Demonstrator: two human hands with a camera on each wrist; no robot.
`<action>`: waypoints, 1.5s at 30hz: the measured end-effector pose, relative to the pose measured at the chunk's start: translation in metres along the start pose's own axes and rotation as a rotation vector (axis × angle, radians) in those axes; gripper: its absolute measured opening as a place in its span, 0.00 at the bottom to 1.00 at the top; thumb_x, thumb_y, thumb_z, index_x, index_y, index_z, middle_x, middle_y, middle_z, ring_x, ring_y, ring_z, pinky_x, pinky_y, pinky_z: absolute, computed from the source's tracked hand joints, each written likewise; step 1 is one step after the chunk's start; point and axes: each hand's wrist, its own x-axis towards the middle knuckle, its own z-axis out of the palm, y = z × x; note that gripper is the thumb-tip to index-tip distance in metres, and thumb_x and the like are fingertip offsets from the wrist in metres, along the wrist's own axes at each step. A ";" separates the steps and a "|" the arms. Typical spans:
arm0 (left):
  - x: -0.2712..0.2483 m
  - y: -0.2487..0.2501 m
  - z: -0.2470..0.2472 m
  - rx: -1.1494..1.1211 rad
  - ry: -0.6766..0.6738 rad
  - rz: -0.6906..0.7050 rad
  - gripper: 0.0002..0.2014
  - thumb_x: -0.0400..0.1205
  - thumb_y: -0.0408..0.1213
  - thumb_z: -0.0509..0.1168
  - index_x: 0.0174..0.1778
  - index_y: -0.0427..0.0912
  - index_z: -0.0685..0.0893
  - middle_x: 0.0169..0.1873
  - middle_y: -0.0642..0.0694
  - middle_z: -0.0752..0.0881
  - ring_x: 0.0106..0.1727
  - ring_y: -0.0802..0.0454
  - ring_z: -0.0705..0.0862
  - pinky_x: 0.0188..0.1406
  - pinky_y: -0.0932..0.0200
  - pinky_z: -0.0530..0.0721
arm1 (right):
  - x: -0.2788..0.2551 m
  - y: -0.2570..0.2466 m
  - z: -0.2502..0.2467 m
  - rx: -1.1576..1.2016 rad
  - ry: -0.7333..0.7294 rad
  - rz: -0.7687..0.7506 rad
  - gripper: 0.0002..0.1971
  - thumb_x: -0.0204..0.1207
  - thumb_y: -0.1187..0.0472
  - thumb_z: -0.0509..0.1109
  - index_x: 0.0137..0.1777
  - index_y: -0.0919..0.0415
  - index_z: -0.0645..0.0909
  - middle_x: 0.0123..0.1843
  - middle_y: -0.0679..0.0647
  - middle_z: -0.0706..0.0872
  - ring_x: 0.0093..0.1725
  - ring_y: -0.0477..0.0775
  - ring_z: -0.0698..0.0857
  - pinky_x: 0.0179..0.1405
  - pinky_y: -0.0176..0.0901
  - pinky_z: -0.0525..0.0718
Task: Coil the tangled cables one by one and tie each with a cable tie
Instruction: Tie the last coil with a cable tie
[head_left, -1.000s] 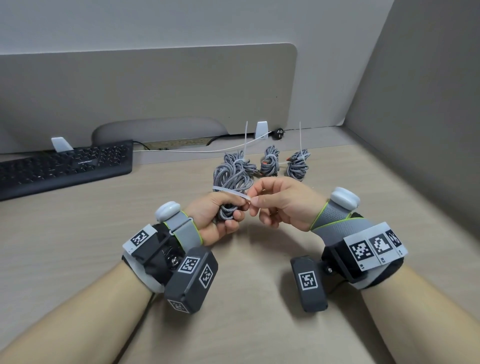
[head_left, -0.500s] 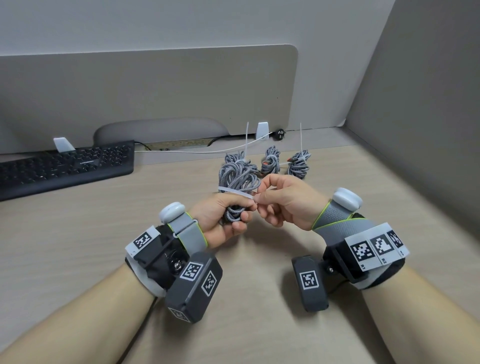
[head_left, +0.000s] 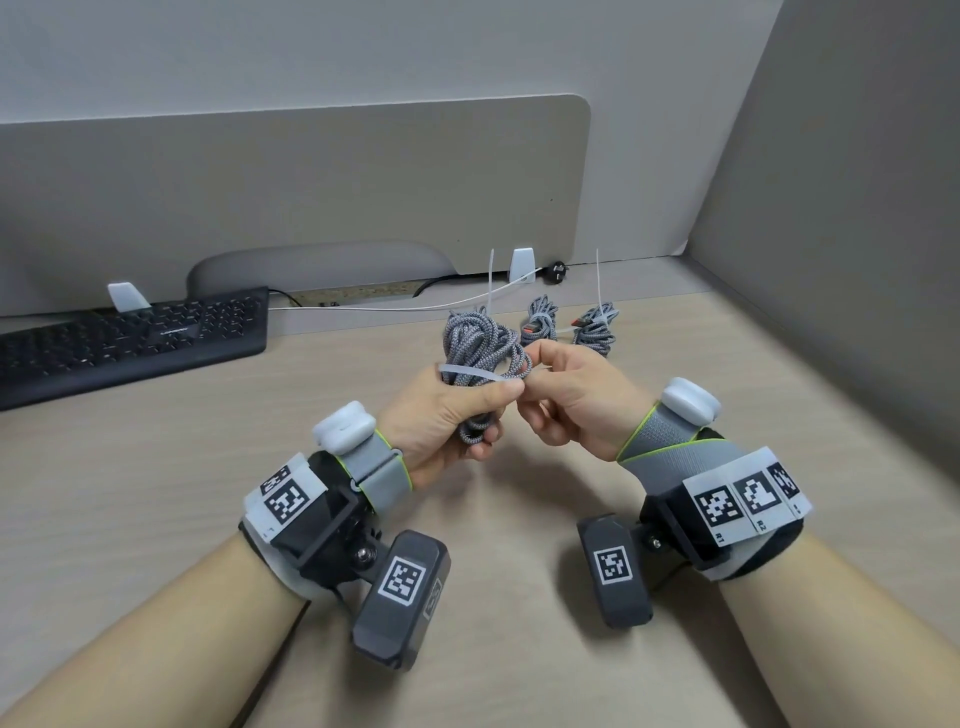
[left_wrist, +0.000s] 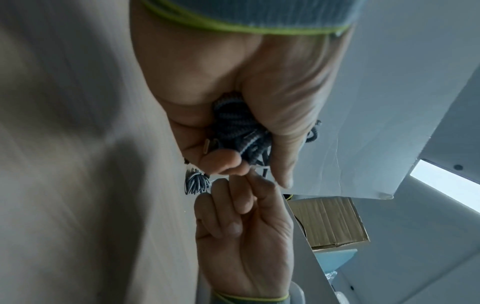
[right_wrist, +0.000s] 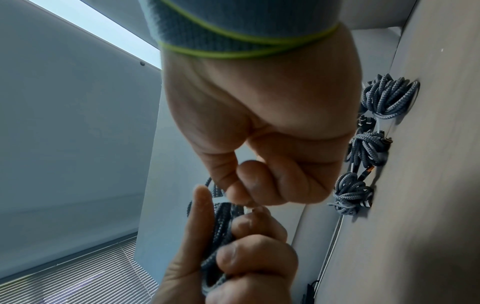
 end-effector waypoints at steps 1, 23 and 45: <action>0.001 0.001 0.000 0.010 0.011 0.014 0.06 0.70 0.35 0.76 0.29 0.47 0.88 0.27 0.43 0.75 0.23 0.52 0.74 0.16 0.65 0.69 | -0.001 0.000 0.000 0.002 0.003 -0.003 0.11 0.78 0.74 0.63 0.41 0.58 0.70 0.18 0.56 0.75 0.12 0.49 0.65 0.19 0.35 0.56; 0.014 0.008 -0.020 0.280 0.311 0.232 0.03 0.77 0.28 0.73 0.40 0.33 0.86 0.32 0.38 0.85 0.29 0.47 0.84 0.30 0.53 0.86 | -0.005 -0.003 0.000 -0.020 -0.080 0.017 0.04 0.81 0.71 0.61 0.47 0.67 0.77 0.16 0.55 0.71 0.13 0.47 0.61 0.16 0.27 0.57; 0.056 0.021 -0.013 1.017 0.287 0.222 0.22 0.70 0.55 0.76 0.28 0.44 0.73 0.25 0.49 0.74 0.28 0.47 0.79 0.33 0.46 0.86 | -0.002 -0.006 -0.031 0.124 0.007 0.044 0.11 0.80 0.74 0.57 0.37 0.67 0.75 0.14 0.54 0.66 0.12 0.44 0.56 0.19 0.25 0.56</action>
